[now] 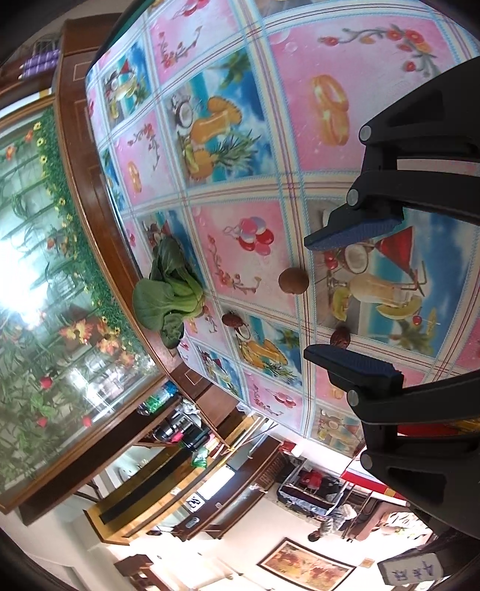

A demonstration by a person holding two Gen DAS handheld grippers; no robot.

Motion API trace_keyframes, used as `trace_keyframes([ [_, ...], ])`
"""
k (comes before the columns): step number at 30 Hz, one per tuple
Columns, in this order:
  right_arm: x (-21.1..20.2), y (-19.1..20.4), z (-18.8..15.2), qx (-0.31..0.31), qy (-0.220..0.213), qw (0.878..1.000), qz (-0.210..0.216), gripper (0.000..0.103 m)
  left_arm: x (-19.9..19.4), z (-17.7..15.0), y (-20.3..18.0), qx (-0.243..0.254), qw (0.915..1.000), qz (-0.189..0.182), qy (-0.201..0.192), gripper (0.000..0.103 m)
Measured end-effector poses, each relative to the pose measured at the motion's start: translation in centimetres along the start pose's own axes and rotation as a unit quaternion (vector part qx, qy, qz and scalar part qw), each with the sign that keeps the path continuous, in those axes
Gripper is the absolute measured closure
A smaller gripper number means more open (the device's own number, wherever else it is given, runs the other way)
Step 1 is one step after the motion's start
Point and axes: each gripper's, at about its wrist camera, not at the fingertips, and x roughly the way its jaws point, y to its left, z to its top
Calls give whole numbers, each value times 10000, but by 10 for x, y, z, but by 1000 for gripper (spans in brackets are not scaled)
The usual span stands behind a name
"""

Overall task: Organize fruits
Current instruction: 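Move both open tools back over the remaining items on the table, then grasp a brown kiwi with the right tool while the left tool grasps a red date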

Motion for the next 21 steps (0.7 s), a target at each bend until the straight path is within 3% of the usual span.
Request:
trace_keyframes([
  [4, 1, 5, 4, -175, -110, 9998, 42, 51, 13, 12, 16, -216, 9997, 93, 116, 16],
  [9, 12, 3, 12, -123, -245, 9996, -101, 51, 25, 33, 34, -400, 9988, 263, -55, 16],
  [19, 59, -6, 13, -144, 357, 9983, -431, 51, 39, 52, 19, -167, 9996, 178, -145, 16],
  [21, 62, -4, 11, -222, 465, 9975, -485, 57, 43, 53, 14, -50, 9998, 163, -108, 16],
])
